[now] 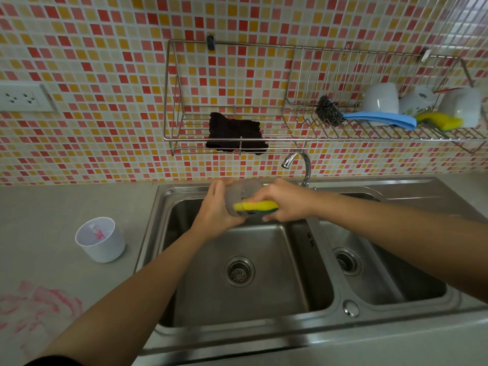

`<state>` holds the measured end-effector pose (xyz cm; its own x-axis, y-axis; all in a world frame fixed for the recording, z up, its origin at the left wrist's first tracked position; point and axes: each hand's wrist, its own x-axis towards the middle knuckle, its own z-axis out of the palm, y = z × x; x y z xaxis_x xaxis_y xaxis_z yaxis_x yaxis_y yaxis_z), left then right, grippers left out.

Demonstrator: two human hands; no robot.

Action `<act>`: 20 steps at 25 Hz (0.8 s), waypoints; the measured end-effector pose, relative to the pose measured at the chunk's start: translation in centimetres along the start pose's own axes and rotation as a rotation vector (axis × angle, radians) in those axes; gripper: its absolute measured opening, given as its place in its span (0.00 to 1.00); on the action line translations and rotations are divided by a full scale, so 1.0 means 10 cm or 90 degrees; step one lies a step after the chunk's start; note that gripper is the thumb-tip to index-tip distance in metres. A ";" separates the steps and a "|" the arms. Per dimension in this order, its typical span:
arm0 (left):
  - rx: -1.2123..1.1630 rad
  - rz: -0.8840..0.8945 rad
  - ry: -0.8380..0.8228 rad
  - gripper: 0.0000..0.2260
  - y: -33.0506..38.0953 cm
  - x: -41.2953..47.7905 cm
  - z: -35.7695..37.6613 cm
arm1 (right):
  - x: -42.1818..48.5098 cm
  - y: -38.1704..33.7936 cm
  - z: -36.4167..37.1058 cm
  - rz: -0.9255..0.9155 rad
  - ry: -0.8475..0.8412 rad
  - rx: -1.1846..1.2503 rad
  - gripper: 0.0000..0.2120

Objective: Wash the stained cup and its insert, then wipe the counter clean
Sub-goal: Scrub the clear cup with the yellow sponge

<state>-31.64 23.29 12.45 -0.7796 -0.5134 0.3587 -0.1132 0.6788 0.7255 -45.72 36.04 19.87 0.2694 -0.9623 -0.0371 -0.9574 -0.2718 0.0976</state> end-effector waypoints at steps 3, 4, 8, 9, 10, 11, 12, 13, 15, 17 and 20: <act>-0.025 0.000 0.019 0.38 0.02 -0.01 0.06 | -0.06 0.00 0.07 -0.048 0.054 -0.137 0.13; -0.027 0.001 0.017 0.38 0.02 0.00 0.09 | -0.07 -0.01 0.10 -0.024 0.040 -0.103 0.12; -0.106 -0.008 0.000 0.38 0.03 -0.02 0.08 | -0.07 0.01 0.09 -0.036 0.071 -0.041 0.14; -0.150 -0.018 -0.042 0.39 0.03 -0.02 0.04 | -0.09 0.06 0.08 -0.076 0.081 -0.111 0.16; -0.181 -0.026 -0.101 0.41 0.03 -0.01 0.00 | -0.10 0.09 0.05 -0.117 0.087 -0.189 0.17; -0.185 -0.031 -0.161 0.44 0.02 -0.01 -0.03 | -0.12 0.11 0.04 -0.159 0.089 -0.233 0.17; -0.156 -0.028 -0.199 0.46 0.00 0.00 -0.06 | -0.14 0.12 0.03 -0.197 0.099 -0.257 0.17; -0.105 -0.011 -0.205 0.46 -0.02 0.01 -0.08 | -0.14 0.11 0.02 -0.218 0.119 -0.258 0.17; -0.017 0.028 -0.159 0.42 -0.04 0.03 -0.08 | -0.13 0.09 0.01 -0.200 0.147 -0.188 0.17; 0.006 0.019 -0.091 0.37 -0.01 0.03 -0.04 | -0.09 -0.03 -0.02 -0.049 0.106 0.008 0.18; 0.051 0.033 -0.031 0.36 0.02 0.03 0.05 | -0.07 -0.21 -0.07 0.249 -0.004 0.285 0.13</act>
<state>-32.17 23.54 12.42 -0.8149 -0.4515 0.3635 -0.1191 0.7441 0.6573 -43.85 37.24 20.35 -0.1120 -0.9897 -0.0889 -0.9364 0.1351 -0.3240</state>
